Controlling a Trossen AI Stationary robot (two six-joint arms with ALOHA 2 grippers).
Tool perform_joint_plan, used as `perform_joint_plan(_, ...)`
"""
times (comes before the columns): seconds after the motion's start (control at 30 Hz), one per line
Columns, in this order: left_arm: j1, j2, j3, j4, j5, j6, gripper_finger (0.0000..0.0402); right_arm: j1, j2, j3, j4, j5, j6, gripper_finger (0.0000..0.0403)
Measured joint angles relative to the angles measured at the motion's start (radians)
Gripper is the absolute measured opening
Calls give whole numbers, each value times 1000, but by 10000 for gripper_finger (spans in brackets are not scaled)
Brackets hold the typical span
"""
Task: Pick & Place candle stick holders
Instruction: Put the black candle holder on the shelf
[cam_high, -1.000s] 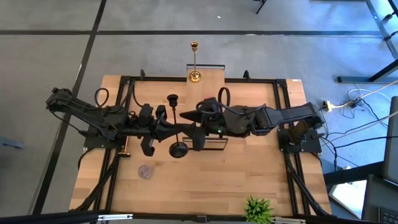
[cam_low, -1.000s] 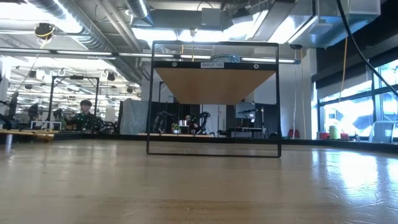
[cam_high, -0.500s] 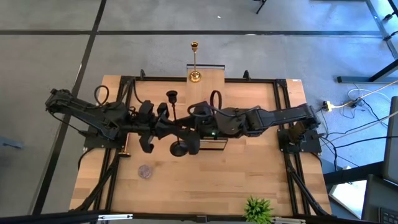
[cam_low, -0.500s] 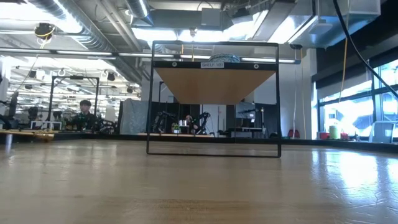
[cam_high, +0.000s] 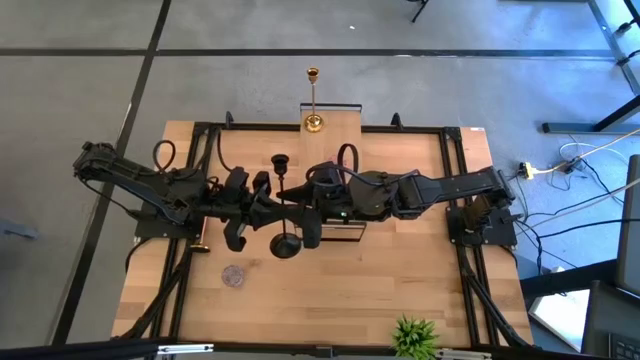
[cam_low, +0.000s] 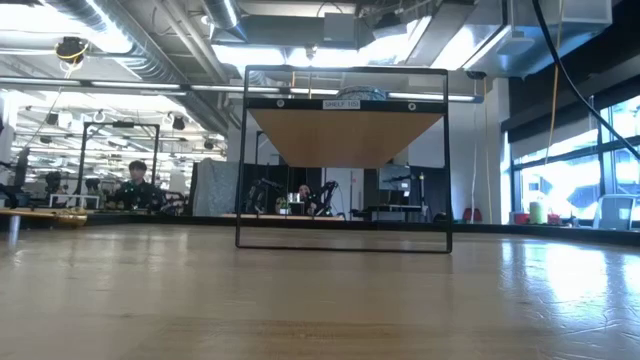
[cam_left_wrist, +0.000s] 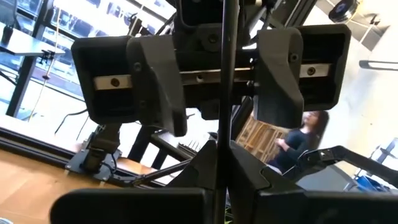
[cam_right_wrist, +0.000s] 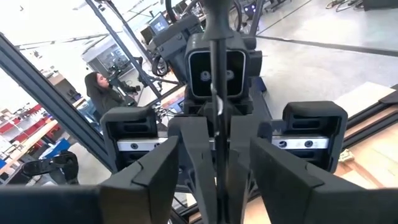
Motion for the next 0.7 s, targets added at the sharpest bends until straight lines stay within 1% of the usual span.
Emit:
perform_joint_plan(0.13, 0, 0, 0, 0, -3, 0, 11, 0, 0, 0, -5, 0, 9, 186)
perform_joint_plan(0.27, 0, 0, 0, -1, 2, 1, 11, 0, 0, 0, -16, 0, 15, 154)
perform_joint_plan(0.4, 0, 0, 0, -2, 3, 2, 11, 0, 0, 0, -34, 0, 15, 105)
perform_joint_plan(0.57, 0, 0, 0, -4, 19, -17, 11, 1, 0, 0, -33, 1, 17, 22)
perform_joint_plan(0.6, 1, -1, 0, -5, 20, -21, 11, 1, 0, 0, -32, 4, 11, 16)
perform_joint_plan(0.7, 2, -2, 0, -14, 18, -32, 21, 2, 0, 0, -28, 42, 8, 15)
